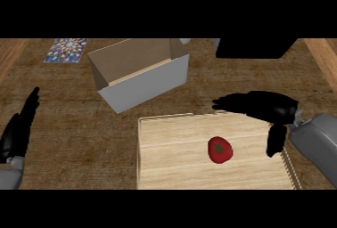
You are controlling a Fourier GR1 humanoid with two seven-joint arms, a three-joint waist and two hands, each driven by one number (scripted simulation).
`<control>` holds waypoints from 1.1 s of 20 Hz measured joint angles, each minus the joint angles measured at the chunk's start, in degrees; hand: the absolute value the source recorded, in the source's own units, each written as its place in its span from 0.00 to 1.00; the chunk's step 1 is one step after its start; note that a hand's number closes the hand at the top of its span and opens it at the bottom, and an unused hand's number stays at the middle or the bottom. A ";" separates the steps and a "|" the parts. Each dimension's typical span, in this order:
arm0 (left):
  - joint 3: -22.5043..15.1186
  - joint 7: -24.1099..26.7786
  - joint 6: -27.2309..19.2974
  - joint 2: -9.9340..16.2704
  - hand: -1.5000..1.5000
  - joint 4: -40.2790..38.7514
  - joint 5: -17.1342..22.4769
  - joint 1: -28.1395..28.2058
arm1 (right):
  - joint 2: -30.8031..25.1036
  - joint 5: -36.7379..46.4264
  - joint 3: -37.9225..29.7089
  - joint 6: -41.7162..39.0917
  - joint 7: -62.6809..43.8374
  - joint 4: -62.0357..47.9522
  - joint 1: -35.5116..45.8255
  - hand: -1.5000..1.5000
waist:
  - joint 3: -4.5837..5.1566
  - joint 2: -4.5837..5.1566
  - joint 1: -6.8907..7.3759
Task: Pick the tomato from the tray and place it in the cardboard box
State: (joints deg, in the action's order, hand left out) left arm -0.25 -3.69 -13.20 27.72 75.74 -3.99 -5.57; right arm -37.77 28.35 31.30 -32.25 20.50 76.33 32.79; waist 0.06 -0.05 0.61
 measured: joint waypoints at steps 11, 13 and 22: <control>2.06 0.14 1.44 -1.93 0.50 0.14 -2.51 0.15 | 8.78 10.83 0.67 -5.37 -5.96 -0.60 0.05 0.00 | -0.05 0.04 -0.32; 2.97 -0.24 2.26 -1.83 0.50 1.18 -2.55 0.94 | 9.93 12.83 0.33 -5.76 -5.71 -0.54 -0.60 0.00 | -0.05 0.03 -0.32; 5.72 0.92 4.62 -2.99 0.50 -0.61 -4.05 -0.33 | 14.14 17.10 -3.17 -9.21 -3.94 1.61 -3.69 0.00 | -0.05 0.04 -0.50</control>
State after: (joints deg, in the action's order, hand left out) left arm 5.47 -2.77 -8.58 24.72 75.12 -8.05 -5.90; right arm -23.63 45.45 28.13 -41.46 16.55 77.94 29.10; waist 0.01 -0.01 0.11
